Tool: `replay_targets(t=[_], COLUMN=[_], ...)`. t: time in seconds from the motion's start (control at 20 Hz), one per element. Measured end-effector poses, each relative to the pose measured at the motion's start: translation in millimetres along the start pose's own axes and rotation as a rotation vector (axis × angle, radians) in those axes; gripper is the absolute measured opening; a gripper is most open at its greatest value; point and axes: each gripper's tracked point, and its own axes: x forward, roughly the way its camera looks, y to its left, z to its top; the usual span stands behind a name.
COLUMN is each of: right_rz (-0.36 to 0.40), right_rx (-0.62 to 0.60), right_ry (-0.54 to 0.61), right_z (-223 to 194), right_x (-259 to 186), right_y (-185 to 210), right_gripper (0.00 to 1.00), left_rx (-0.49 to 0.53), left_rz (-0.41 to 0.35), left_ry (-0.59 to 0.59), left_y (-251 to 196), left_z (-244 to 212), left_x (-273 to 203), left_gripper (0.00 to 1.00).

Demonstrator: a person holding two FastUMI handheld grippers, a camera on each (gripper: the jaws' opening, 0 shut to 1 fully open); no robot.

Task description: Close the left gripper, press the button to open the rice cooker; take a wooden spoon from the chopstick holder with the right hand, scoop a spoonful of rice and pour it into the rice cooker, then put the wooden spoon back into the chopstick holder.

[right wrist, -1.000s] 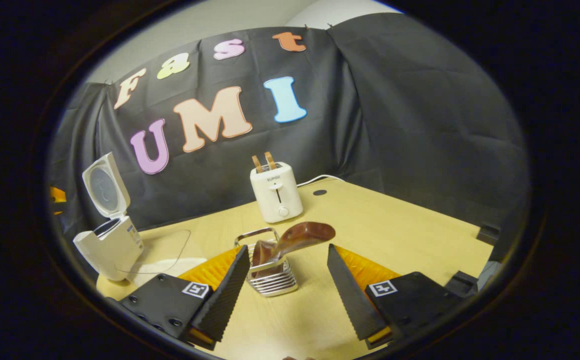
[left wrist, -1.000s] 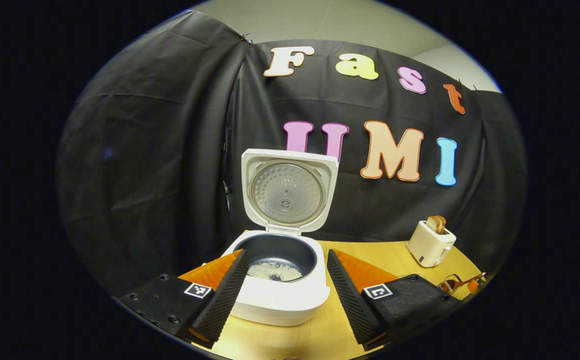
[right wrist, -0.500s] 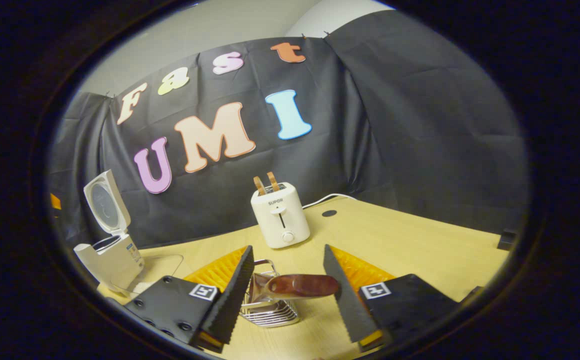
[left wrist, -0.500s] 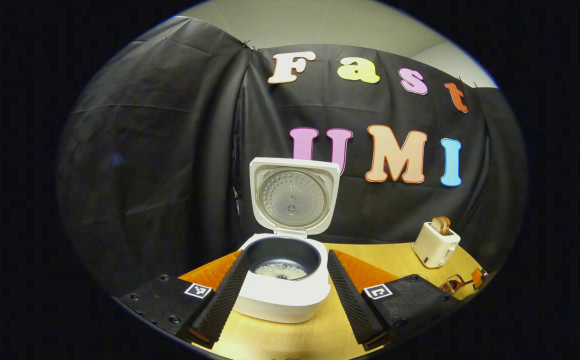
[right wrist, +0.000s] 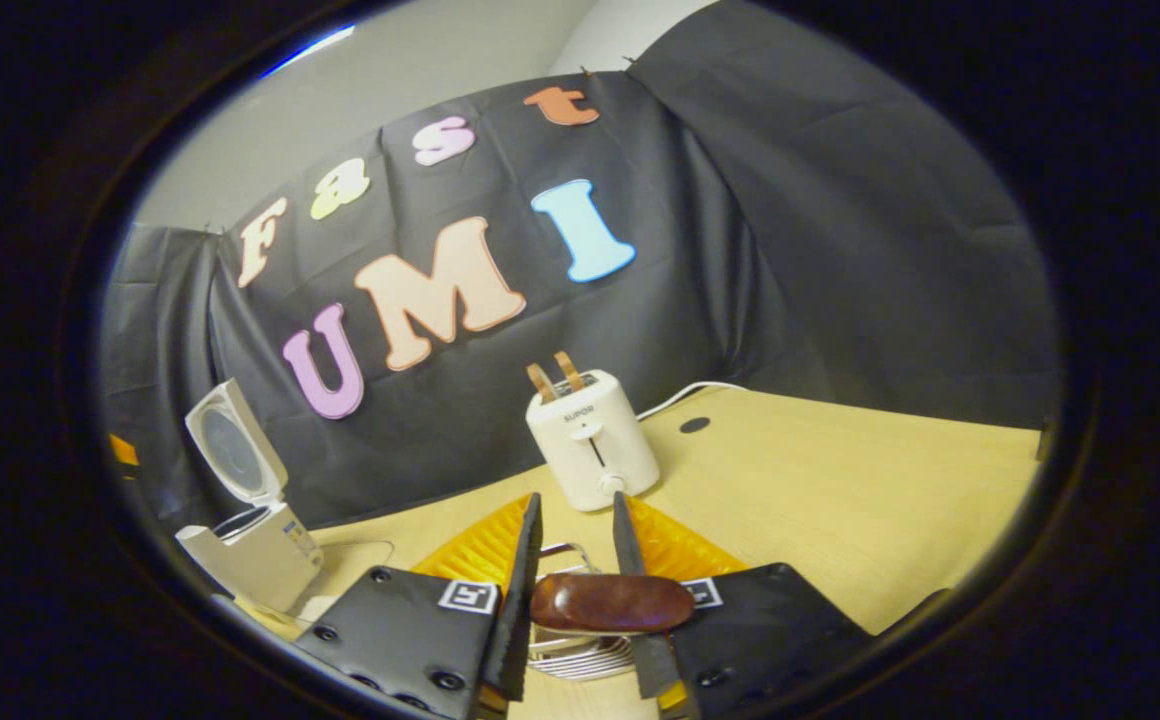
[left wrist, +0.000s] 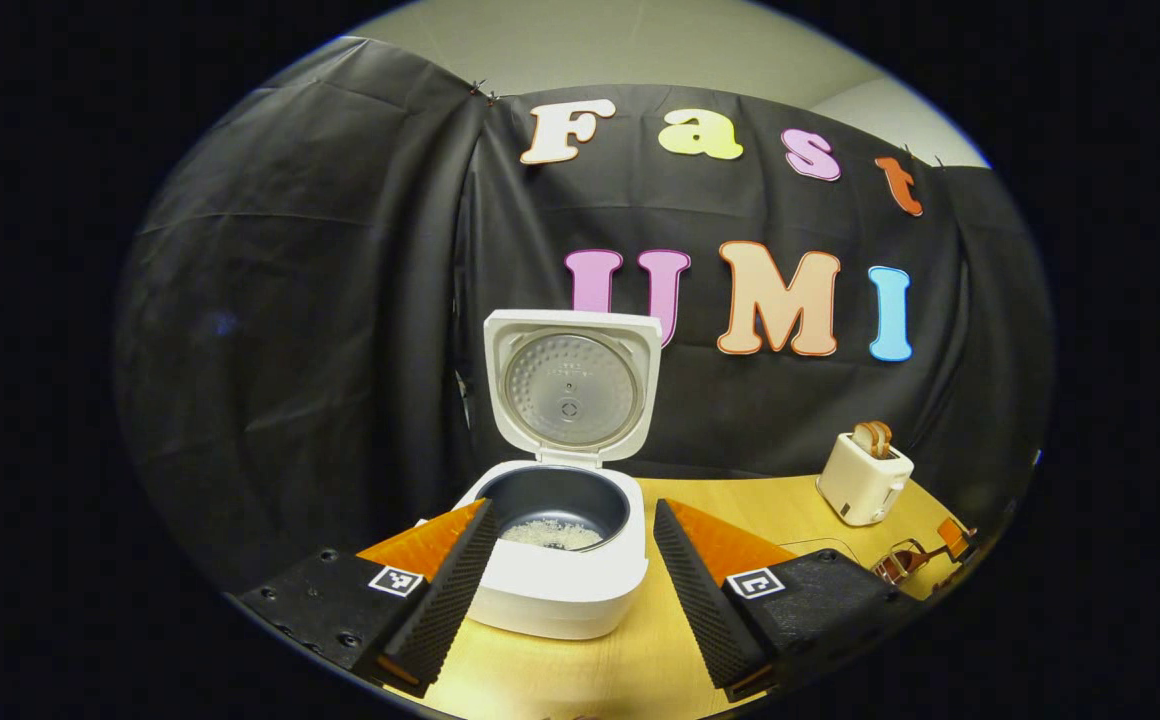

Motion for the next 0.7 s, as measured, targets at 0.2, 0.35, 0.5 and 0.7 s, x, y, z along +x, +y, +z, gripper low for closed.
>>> replay_targets(t=[0.2, 0.35, 0.5, 0.7], right_rz=[0.015, 0.006, -0.013, -0.029], right_rx=[-0.066, -0.12, -0.159, -0.165], right_ry=[0.009, 0.028, 0.033, 0.024], right_z=[5.6, 10.2, 22.4, 51.1], right_x=[5.6, 7.1, 7.9, 6.5], right_y=[19.2, 29.2, 38.7, 53.4], right_gripper=[0.35, 0.31, 0.31, 0.31], left_rx=[-0.014, -0.029, -0.024, -0.034], left_rz=[-0.011, -0.011, -0.002, -0.014], left_ry=[-0.014, -0.018, -0.015, -0.008], left_y=[0.8, 8.4, 18.4, 25.2], left_z=[4.7, 5.0, 1.2, -2.2], left_x=[-1.2, -2.3, -1.7, 0.1], left_gripper=[0.94, 0.94, 0.94, 0.94])
